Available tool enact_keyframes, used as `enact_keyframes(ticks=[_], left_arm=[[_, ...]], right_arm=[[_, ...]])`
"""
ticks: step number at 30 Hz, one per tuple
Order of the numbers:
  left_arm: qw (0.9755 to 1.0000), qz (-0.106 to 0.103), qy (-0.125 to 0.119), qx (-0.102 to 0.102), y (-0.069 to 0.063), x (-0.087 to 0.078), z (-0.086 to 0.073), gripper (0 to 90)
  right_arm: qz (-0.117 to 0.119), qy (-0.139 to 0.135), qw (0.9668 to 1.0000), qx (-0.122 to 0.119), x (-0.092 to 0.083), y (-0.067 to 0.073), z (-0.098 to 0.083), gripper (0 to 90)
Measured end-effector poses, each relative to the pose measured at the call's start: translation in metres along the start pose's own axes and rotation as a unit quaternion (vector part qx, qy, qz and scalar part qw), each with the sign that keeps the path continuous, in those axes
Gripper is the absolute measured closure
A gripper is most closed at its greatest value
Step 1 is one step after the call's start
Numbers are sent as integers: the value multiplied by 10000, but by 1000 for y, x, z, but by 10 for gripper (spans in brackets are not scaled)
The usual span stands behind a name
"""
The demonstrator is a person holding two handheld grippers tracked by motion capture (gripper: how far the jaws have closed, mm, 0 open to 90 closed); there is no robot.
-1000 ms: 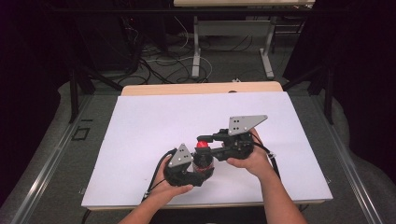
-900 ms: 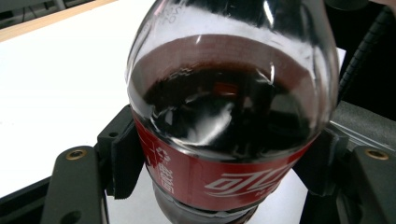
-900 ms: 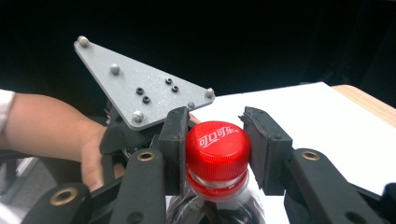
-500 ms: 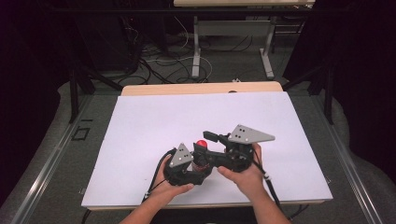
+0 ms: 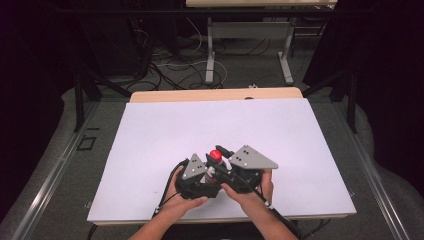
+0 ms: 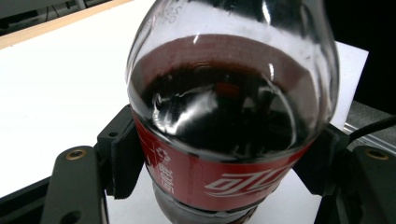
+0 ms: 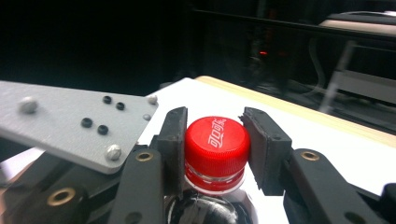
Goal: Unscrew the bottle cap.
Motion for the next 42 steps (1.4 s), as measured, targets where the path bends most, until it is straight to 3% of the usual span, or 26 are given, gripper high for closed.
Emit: enact_keyframes(ticks=[2,3,4,5,6,9,10,11,12,13,15,17,24,33,37,42], left_arm=[[10000,-21,-23,14,1,-1,0,293],[10000,-44,-36,20,1,-2,1,294],[9999,-103,-28,7,1,-2,1,294],[9999,-98,-27,46,1,-2,1,294],[9998,-215,-55,11,0,-2,2,294],[9995,-309,-79,12,-1,-2,2,294],[9994,-337,-75,-10,-1,-2,2,294],[9993,-360,-58,20,-1,-2,2,294],[9993,-371,1,79,-2,-2,1,295],[9993,-381,30,58,-3,-1,0,294],[9992,-394,49,105,-4,1,-1,294],[9992,-377,42,102,-4,2,-1,294],[9997,-258,-14,37,-1,1,-1,293],[9999,-85,-11,-100,11,-1,-3,293],[9998,14,-66,-185,17,-2,-2,293],[9995,141,-75,-289,25,-3,0,293]], right_arm=[[617,24,9981,72,1,-7,2,612],[617,24,9981,72,1,-7,2,612],[1208,82,9926,2,2,-16,3,613],[1484,53,9888,-148,3,-17,4,613],[1717,42,9849,-214,3,-20,4,614],[2294,64,9730,-245,5,-27,5,615],[2383,66,9710,-193,5,-29,6,615],[2383,66,9710,-193,5,-29,6,615],[2721,-127,9620,-218,4,-31,9,616],[2716,-181,9620,-236,4,-33,10,616],[2583,-130,9658,-196,6,-37,12,616],[2576,-145,9660,-189,4,-37,13,615],[2111,-127,9769,-307,2,-38,13,613],[1527,-54,9882,-127,-2,-48,6,613],[1322,20,9912,-22,-5,-54,0,612],[1182,199,9928,55,-8,-57,-6,612]])
Point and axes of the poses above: each handheld gripper's, and its own axes: x roughly forward along the jaws, z roughly out of its top, y roughly to its left, the point moved 6 cm from there along x, roughly forward along the jaws, and after that the axes turned 3 degrees about -x, right-handed, at the moved point
